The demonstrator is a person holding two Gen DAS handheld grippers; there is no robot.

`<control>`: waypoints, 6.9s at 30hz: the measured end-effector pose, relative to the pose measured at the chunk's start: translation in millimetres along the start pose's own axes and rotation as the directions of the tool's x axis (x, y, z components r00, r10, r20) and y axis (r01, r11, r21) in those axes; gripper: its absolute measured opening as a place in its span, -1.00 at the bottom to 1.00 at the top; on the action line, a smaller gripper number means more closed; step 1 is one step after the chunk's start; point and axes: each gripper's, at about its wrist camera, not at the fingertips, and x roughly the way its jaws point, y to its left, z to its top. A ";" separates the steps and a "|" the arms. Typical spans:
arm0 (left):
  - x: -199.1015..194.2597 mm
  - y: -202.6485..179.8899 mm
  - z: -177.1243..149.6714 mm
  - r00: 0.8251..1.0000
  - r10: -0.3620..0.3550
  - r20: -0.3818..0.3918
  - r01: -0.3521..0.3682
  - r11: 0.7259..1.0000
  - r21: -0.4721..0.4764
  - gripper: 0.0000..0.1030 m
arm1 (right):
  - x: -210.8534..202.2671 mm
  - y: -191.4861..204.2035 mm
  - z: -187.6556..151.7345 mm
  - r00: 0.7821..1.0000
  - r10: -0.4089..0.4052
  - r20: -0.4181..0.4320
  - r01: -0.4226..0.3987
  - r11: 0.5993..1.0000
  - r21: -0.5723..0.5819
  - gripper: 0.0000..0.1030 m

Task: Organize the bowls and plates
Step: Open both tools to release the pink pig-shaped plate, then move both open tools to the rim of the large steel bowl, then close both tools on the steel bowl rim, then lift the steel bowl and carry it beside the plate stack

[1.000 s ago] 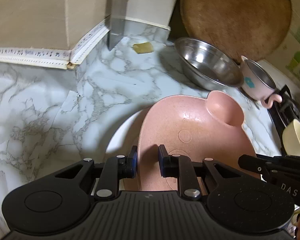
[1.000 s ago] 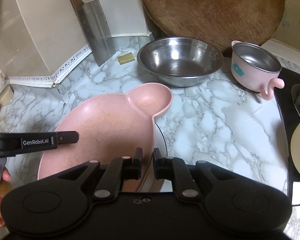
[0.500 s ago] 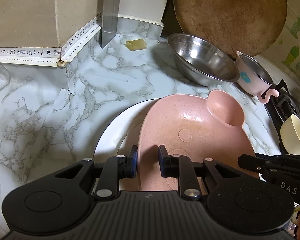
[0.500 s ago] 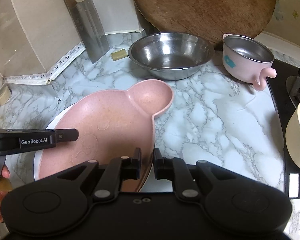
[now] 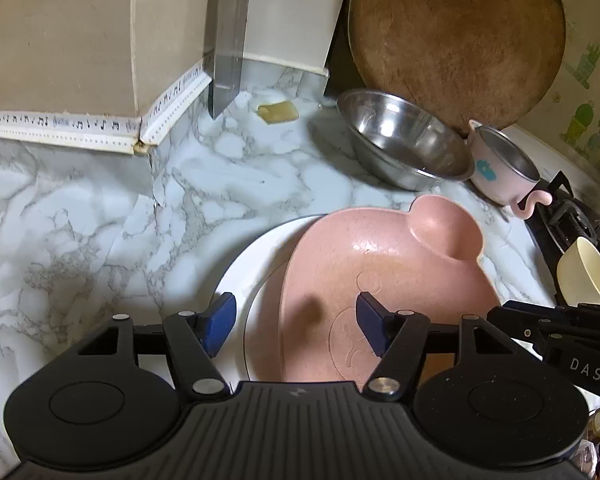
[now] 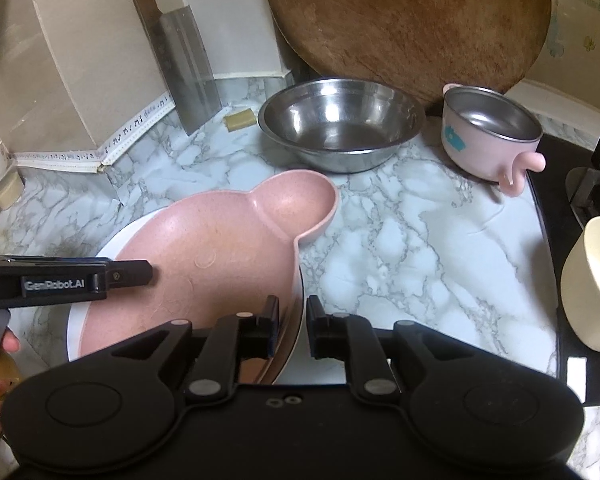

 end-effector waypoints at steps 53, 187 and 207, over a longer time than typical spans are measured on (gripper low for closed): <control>54.6 -84.5 150.5 0.996 0.042 0.074 -0.050 0.993 0.109 0.79 | 23.1 -76.6 115.8 0.983 -0.108 0.146 0.101 0.993 0.054 0.98; 46.8 -199.1 -35.5 0.991 -0.044 -0.124 0.095 0.890 0.445 -0.45 | -78.3 -135.2 -95.7 0.979 -0.200 0.031 0.189 0.961 0.204 -0.43; 44.6 -192.4 -25.1 0.989 -0.075 -0.128 0.123 0.897 0.424 -0.45 | -83.1 -137.5 -92.3 0.976 -0.217 0.025 0.207 0.955 0.212 -0.41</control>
